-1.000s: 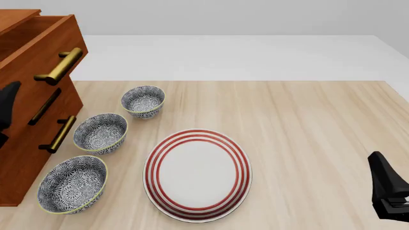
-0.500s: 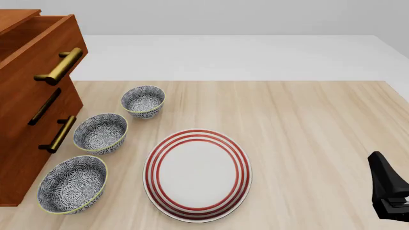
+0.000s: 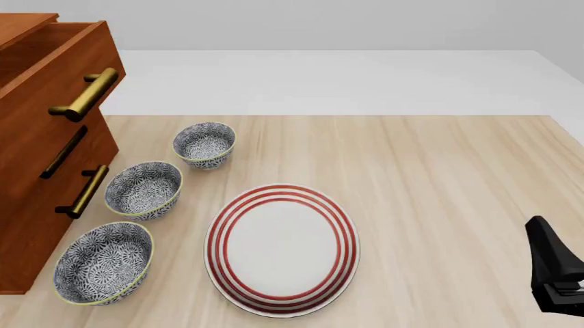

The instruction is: Open the top drawer of the cabinet.

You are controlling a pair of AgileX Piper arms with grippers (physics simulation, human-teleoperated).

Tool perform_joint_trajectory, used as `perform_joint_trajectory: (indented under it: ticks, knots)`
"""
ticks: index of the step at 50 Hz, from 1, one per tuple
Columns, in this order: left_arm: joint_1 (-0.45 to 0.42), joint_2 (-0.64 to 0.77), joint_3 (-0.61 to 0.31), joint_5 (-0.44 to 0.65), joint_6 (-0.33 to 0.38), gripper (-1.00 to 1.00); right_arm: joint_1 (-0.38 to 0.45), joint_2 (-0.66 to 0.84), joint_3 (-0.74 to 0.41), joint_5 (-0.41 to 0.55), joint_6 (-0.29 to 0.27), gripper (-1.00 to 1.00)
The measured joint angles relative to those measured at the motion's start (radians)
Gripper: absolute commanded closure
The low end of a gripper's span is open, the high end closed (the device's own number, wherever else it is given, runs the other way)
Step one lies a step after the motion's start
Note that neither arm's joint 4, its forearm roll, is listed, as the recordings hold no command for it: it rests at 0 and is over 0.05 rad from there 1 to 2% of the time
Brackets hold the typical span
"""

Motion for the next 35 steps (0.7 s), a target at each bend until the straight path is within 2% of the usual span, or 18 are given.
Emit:
perform_joint_trajectory:
  ticks: [20, 35]
  knots:
    - [0.011, 0.092, -0.145, 0.106, -0.228, -1.00, 0.000, 0.000, 0.000, 0.000, 0.000, -1.00]
    - [-0.009, 0.083, -0.164, 0.172, -0.364, -1.00, 0.000, 0.000, 0.000, 0.000, 0.000, -1.00]
